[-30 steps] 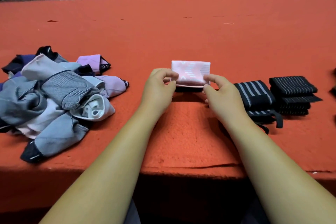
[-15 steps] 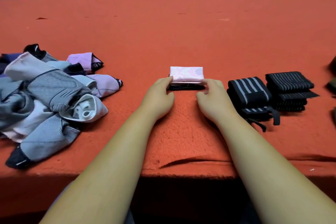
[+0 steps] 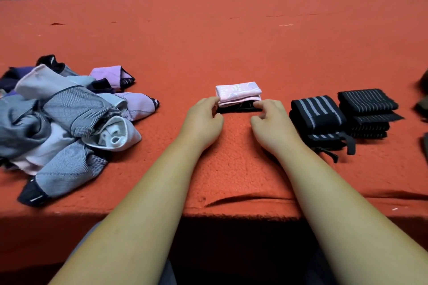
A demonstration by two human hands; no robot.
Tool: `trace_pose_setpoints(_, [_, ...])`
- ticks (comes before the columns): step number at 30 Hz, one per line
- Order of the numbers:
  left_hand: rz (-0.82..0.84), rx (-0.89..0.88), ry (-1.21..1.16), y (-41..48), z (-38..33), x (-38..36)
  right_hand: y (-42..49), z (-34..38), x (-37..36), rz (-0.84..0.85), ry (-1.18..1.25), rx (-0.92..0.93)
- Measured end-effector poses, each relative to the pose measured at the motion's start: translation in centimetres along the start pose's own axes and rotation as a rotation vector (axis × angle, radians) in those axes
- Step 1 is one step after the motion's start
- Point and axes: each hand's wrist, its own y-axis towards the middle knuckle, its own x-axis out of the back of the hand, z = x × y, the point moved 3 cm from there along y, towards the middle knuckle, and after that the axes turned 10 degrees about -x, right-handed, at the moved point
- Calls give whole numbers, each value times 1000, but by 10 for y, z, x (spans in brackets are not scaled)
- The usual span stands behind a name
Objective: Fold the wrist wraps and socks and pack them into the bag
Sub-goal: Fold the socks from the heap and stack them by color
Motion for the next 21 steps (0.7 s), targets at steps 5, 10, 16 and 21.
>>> trace_pose_setpoints(5, [7,4,11,-12,-6,11,-13,-2,6,-27,27,18])
trace_pose_setpoints(10, [24,-13,63,-37,-11,28,-34,3,9,-44,49,98])
trace_pose_setpoints(16, [-45,-52,206,-77,-8,73,-67,16,5,-22,108,225])
trace_pose_setpoints(21, [-201,14,626,-102,2,122,-88,27,-1,19,123,315])
